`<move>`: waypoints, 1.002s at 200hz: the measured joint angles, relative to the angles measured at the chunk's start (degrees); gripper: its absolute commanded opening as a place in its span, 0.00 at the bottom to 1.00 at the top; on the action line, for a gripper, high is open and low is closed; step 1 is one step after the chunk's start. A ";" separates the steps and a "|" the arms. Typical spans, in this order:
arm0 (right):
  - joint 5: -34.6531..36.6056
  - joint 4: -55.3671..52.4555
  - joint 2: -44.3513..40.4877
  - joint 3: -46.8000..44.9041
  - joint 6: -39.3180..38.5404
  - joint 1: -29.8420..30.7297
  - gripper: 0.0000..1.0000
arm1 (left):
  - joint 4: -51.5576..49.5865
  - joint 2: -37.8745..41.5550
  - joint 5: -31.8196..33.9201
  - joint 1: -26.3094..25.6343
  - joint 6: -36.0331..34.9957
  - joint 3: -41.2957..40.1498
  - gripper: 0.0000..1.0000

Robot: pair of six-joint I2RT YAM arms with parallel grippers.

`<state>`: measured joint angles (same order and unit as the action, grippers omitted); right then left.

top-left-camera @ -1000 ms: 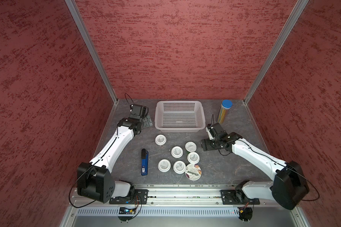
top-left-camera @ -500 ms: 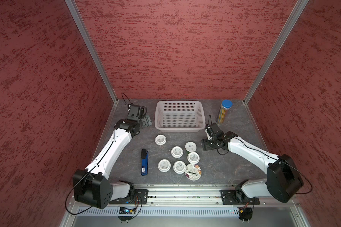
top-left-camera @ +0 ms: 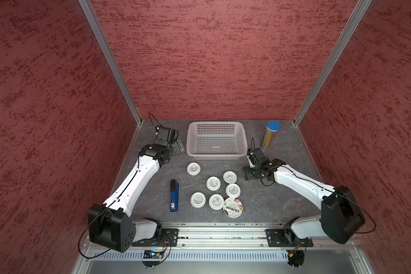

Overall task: Put the yogurt in the basket
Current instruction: Pick up the yogurt from the center of the board.

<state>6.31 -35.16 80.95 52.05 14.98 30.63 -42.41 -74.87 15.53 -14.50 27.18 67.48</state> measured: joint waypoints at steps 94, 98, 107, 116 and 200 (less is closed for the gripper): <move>0.46 0.24 0.00 0.00 0.02 0.00 0.72 | -0.02 0.00 1.03 -0.31 -0.04 0.00 1.00; 0.46 0.24 0.00 0.00 0.02 0.00 0.72 | -0.02 0.00 1.11 -0.31 -0.04 0.00 1.00; 0.48 0.22 0.00 0.00 0.02 0.00 0.72 | -0.02 0.04 1.31 -0.31 -0.07 0.00 1.00; 0.55 0.20 0.00 0.00 0.02 0.00 0.71 | -0.04 0.15 1.44 -0.31 -0.09 0.00 1.00; 0.87 -4.98 -1.16 7.78 -0.17 0.02 0.71 | -0.28 1.27 -2.03 0.09 0.26 0.50 1.00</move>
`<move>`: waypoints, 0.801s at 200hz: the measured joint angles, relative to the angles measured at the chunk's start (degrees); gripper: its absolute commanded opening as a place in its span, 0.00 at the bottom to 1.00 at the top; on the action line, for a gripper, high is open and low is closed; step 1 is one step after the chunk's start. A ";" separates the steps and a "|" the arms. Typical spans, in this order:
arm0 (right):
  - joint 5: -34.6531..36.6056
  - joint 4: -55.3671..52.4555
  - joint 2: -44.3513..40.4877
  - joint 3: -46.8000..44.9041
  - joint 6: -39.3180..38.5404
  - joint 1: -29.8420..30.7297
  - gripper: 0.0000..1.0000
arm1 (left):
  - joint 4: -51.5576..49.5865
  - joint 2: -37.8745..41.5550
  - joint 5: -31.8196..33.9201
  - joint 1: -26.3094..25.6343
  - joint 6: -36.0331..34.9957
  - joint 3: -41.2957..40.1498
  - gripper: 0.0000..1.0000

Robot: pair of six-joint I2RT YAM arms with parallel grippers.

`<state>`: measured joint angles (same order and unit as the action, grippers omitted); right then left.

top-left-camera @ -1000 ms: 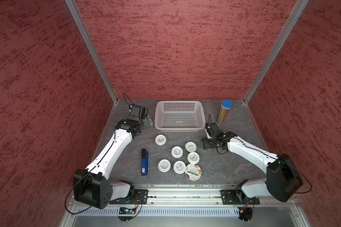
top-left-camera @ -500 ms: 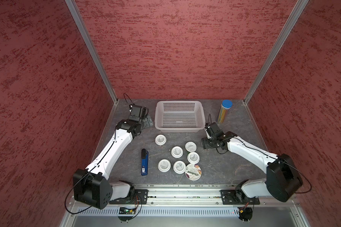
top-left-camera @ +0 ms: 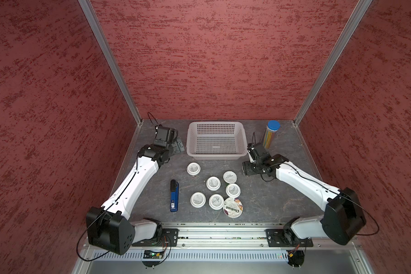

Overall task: Put the yogurt in the basket
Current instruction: Pick up the yogurt from the center of the board, then place the yogurt in the basket.

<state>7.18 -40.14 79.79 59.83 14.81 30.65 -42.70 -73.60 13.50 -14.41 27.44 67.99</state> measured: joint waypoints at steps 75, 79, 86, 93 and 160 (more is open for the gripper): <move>-0.07 -6.12 4.39 22.40 -2.73 0.00 0.70 | -0.11 0.22 -2.82 0.68 0.22 1.25 1.00; -0.04 -6.16 5.40 23.85 -2.89 0.02 0.70 | -0.11 0.22 -2.99 0.76 0.22 1.25 1.00; -0.04 -6.23 7.61 26.47 -3.30 0.00 0.70 | -0.11 0.22 -3.30 0.87 0.24 1.22 1.00; -0.04 -6.25 10.05 29.18 -3.69 0.02 0.70 | -0.11 0.17 -3.78 1.01 0.24 1.25 1.00; -0.13 -5.99 36.79 53.24 -6.27 -0.79 0.70 | 0.31 -1.53 -8.90 3.19 0.17 1.20 1.00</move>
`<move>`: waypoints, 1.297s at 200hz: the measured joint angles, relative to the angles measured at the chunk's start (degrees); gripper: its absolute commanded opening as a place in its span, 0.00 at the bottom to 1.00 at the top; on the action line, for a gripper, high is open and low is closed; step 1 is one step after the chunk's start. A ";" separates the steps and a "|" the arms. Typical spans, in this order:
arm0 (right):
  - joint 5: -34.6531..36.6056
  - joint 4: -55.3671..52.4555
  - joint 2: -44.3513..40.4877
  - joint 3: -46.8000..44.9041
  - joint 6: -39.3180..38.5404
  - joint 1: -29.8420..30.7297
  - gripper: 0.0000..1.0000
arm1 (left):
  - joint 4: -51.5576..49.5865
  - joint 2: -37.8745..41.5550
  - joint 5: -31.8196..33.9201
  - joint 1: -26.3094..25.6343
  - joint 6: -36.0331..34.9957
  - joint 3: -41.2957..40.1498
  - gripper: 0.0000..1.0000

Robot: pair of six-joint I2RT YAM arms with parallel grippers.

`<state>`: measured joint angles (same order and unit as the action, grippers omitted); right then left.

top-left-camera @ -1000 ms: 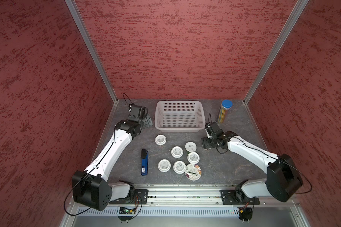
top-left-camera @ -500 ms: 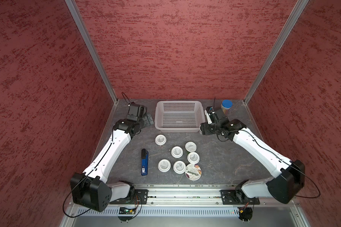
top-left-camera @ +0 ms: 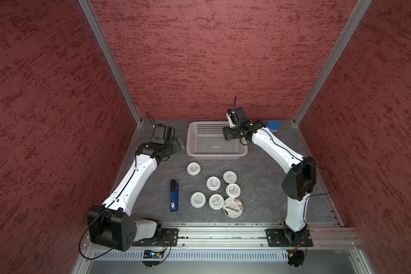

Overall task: Put the yogurt in the basket
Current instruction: Place the yogurt in the basket.

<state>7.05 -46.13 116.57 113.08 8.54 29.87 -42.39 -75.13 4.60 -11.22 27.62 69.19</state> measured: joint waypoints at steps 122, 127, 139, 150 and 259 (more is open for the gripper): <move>3.08 0.07 17.16 11.63 -1.62 -4.87 0.73 | 2.27 -1.42 -2.21 2.27 0.74 -1.27 1.00; 3.23 0.13 17.33 11.80 -1.68 -5.05 0.73 | 2.34 -1.44 -2.19 2.27 0.90 -1.29 1.00; 3.48 0.48 17.66 12.00 -1.73 -5.53 0.74 | 2.49 -1.49 -2.21 2.29 0.94 -1.29 1.00; 3.67 0.72 18.08 12.35 -1.77 -5.86 0.74 | 2.60 -1.53 -2.21 2.32 1.05 -1.33 1.00; 5.14 0.92 21.03 15.02 -3.15 -6.56 0.82 | 2.80 -2.67 -2.82 2.34 1.07 -1.38 1.00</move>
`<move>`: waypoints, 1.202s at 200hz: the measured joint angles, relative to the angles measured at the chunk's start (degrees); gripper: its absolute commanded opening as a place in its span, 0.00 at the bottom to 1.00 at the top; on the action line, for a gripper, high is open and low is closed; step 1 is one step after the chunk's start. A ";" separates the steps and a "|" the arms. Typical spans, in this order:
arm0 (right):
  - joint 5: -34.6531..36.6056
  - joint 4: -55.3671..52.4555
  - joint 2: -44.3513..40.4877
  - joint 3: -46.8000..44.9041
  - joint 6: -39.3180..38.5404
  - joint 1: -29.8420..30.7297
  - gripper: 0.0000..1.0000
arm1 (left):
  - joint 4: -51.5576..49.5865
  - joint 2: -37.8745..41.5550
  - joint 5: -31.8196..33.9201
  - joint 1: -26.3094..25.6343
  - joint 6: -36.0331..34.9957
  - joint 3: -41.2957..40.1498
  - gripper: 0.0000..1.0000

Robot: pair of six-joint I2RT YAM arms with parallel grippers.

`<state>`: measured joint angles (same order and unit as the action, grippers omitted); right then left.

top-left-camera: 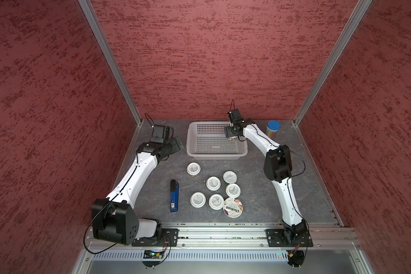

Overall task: Put the yogurt in the basket
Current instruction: Place the yogurt in the basket.

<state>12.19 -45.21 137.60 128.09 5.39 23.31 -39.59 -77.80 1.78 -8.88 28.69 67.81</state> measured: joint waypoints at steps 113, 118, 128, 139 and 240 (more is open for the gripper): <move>3.30 0.70 0.00 0.96 -2.56 0.00 0.78 | 0.07 0.00 0.00 0.00 0.00 -0.02 1.00; 3.45 0.70 0.00 0.96 -2.67 0.00 0.78 | 0.07 0.00 -0.02 0.00 -0.02 -0.02 1.00; 3.72 0.76 0.00 0.96 -2.86 0.00 0.77 | 0.07 0.00 0.00 0.00 0.00 -0.02 1.00; 3.96 0.81 0.00 0.96 -2.93 0.00 0.77 | 0.09 0.00 0.00 0.00 0.00 -0.04 1.00; 3.21 0.81 -0.07 0.96 -3.32 0.00 0.80 | 0.20 0.00 0.00 0.00 0.00 -0.42 1.00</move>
<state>15.40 -44.40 137.53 129.05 2.07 23.31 -39.40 -77.80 1.78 -8.88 28.69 67.40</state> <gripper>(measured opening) 0.791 0.996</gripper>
